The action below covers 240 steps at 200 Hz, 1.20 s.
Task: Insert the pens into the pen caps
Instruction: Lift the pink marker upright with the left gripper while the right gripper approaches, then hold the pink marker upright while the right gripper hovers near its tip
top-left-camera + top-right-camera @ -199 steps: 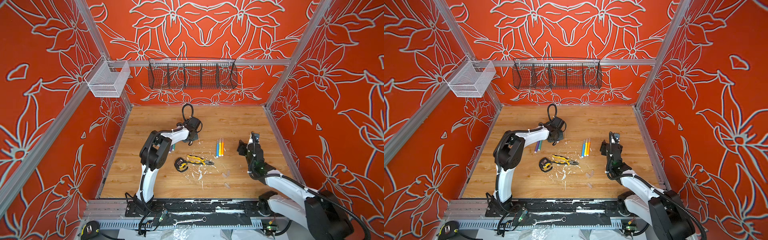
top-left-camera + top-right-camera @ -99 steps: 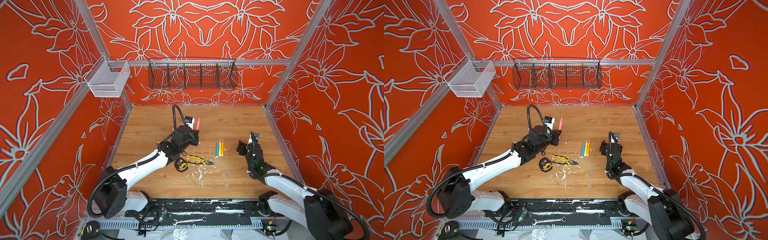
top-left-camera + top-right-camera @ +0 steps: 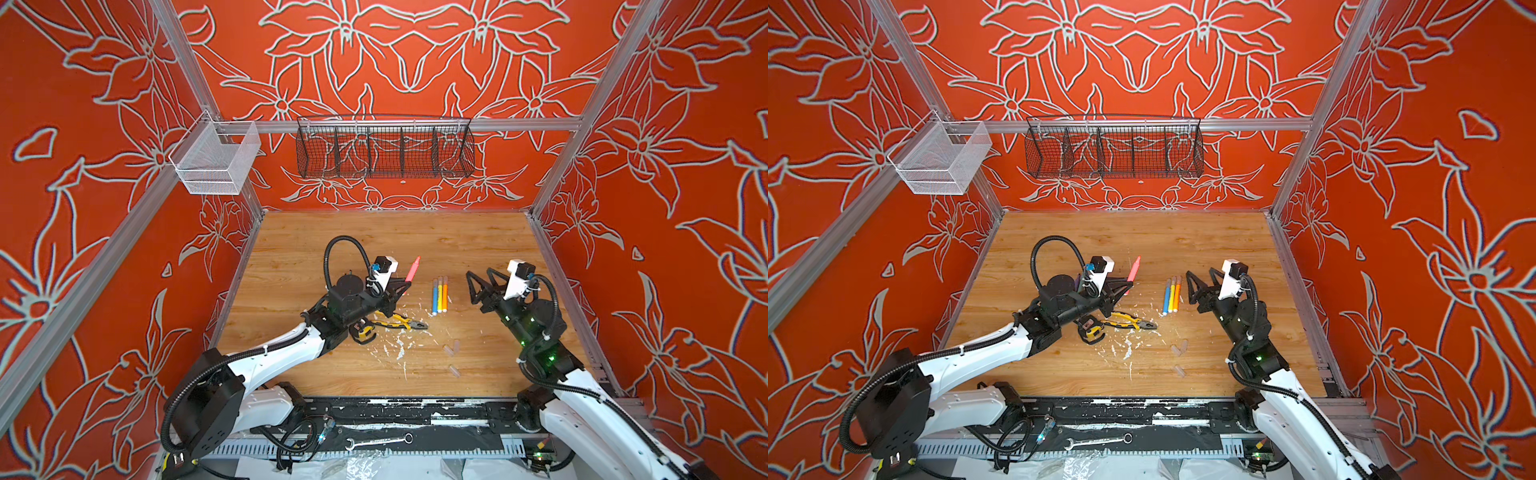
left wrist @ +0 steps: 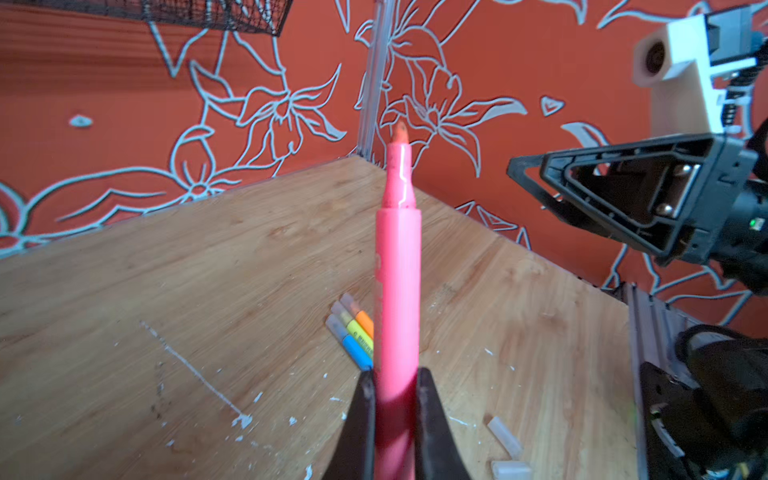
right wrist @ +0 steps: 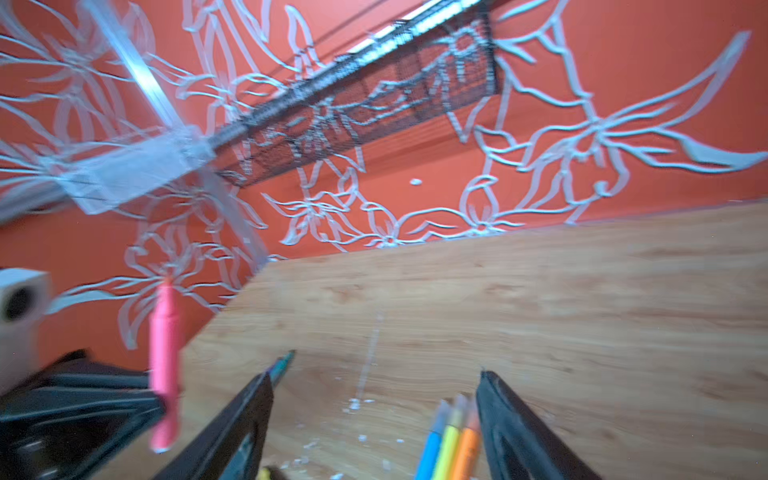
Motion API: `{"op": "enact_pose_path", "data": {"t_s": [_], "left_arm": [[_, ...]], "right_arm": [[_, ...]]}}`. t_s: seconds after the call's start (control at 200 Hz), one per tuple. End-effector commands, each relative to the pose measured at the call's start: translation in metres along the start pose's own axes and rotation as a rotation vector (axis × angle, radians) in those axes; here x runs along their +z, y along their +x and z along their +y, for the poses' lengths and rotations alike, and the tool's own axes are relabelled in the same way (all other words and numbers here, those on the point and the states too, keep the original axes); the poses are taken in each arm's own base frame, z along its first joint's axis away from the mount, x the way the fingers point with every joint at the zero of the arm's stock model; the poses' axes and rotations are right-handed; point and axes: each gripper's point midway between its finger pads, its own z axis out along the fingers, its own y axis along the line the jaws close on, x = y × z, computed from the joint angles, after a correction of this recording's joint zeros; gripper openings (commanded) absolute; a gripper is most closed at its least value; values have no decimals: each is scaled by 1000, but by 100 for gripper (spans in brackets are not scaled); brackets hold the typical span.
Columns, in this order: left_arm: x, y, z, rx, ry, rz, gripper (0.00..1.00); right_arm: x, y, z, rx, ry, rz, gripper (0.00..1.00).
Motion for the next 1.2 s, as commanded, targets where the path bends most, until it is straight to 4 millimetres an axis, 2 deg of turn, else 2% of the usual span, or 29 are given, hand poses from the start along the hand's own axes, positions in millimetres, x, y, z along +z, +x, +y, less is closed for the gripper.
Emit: {"op": "enact_pose_path", "data": {"t_s": [0.0, 0.155, 0.275, 0.37, 0.515, 0.776, 0.956, 1.166, 1.196], "left_arm": [[-5, -21, -29, 82, 143, -70, 0], [0, -18, -38, 101, 172, -62, 0], [0, -19, -49, 121, 198, -48, 0], [-1, -16, -54, 143, 207, -57, 0], [-2, -17, -60, 159, 222, -62, 0], [1, -12, -58, 183, 195, -61, 0], [0, -11, -60, 196, 198, -49, 0], [1, -13, -64, 196, 215, -55, 0], [1, -13, -65, 194, 218, -52, 5]], "right_arm": [[5, -6, 65, 94, -276, 60, 78], [10, 3, 114, 129, -452, 108, 77], [10, 5, 134, 141, -513, 95, 74], [20, 9, 130, 168, -467, 115, 65], [28, 14, 121, 194, -419, 112, 58], [30, 10, 125, 206, -425, 113, 38], [30, 9, 124, 187, -411, 114, 30], [33, 18, 122, 199, -409, 131, 9], [33, 18, 123, 198, -413, 135, 8]]}}
